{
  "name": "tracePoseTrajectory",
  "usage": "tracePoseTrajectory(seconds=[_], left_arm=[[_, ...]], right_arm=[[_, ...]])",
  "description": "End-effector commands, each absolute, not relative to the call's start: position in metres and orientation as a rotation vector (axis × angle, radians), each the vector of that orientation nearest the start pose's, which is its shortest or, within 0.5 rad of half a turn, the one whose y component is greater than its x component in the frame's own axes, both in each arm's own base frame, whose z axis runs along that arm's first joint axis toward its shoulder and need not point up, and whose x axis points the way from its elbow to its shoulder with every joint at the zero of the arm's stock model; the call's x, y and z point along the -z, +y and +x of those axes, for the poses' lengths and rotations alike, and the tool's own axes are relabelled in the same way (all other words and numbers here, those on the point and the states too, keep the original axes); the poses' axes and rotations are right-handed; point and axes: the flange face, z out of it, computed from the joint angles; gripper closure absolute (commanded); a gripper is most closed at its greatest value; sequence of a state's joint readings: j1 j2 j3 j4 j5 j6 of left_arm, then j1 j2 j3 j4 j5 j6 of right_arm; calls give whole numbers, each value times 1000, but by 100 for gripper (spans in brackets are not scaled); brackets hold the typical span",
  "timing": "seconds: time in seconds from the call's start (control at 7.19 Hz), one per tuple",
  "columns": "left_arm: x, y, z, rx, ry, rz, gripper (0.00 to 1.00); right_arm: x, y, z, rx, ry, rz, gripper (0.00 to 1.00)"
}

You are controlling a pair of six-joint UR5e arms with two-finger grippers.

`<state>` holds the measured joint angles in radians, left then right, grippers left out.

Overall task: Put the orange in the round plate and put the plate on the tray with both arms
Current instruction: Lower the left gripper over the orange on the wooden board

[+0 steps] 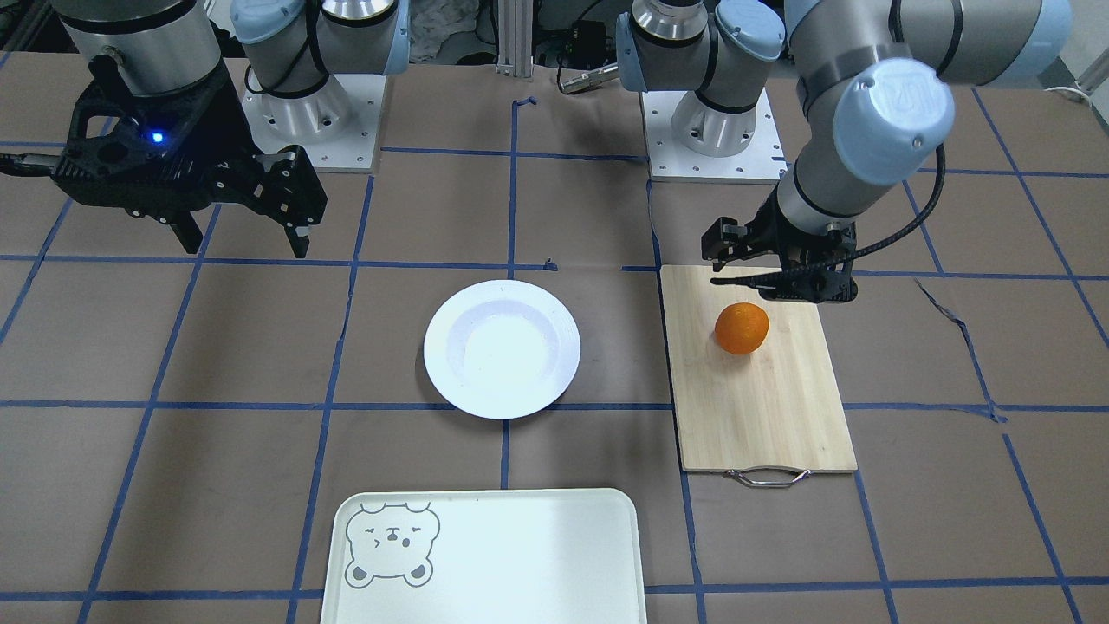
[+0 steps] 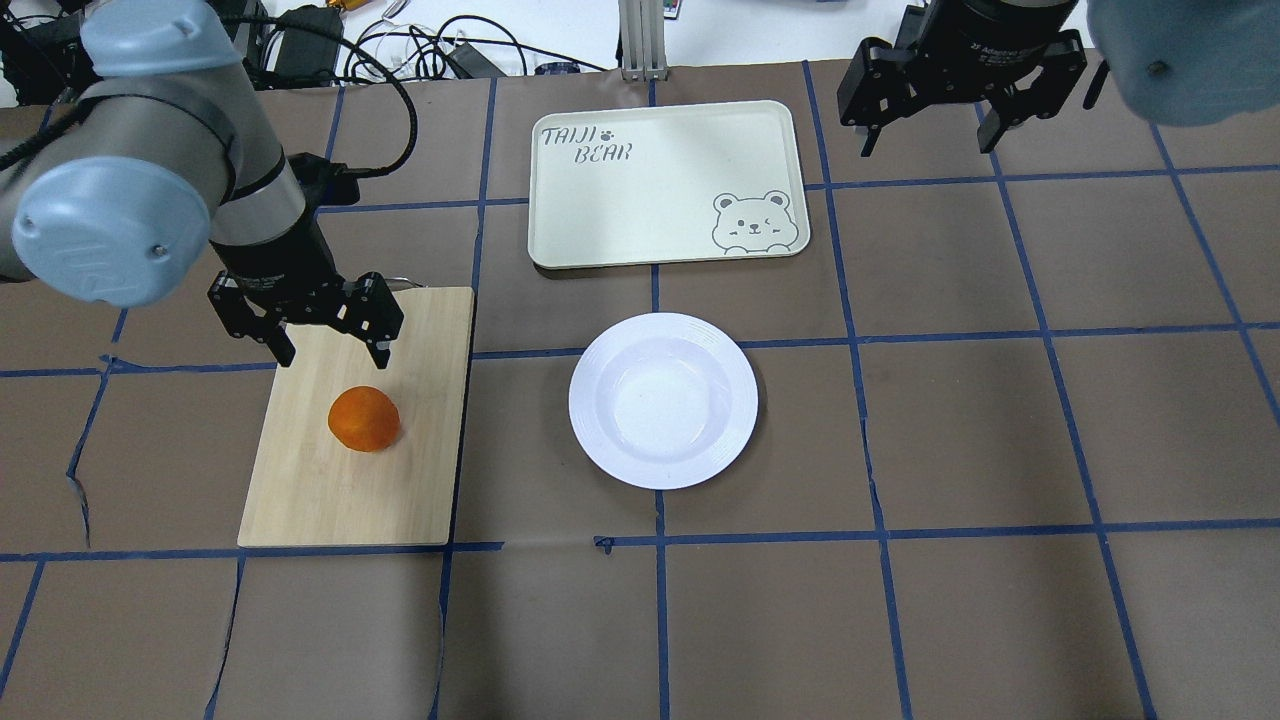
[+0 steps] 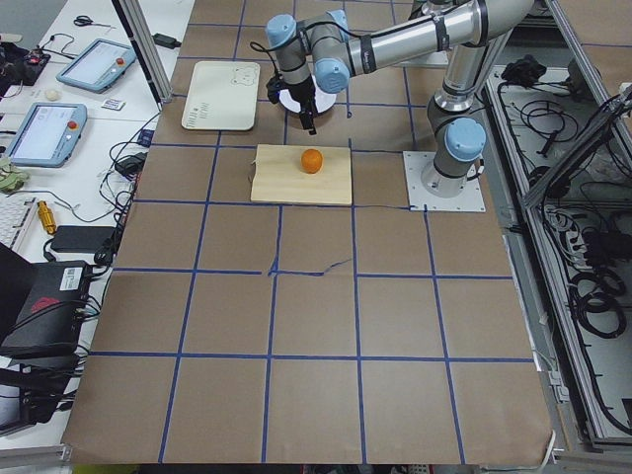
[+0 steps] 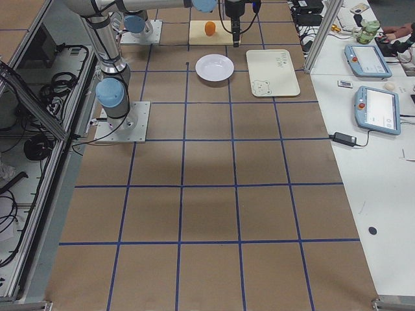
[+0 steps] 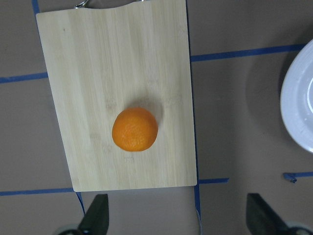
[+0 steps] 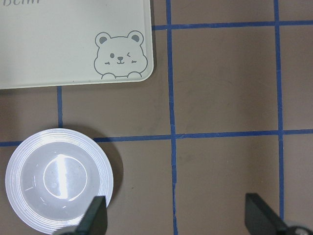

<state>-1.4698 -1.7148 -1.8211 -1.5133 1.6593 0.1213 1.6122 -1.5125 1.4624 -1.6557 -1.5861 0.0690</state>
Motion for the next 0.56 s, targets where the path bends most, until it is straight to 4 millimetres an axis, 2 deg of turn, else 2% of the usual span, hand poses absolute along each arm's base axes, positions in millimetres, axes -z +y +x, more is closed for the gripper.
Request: tracePoseTrajectory(seconds=[0.0,0.42], left_arm=[[-258,-503,-70,-614,3013,80,0],[-214,-525,-65,-588,2998,128,0]], right_arm=[[-521,-522,154,211,3142,43,0],[-521,-522,154,209,3142,43,0]])
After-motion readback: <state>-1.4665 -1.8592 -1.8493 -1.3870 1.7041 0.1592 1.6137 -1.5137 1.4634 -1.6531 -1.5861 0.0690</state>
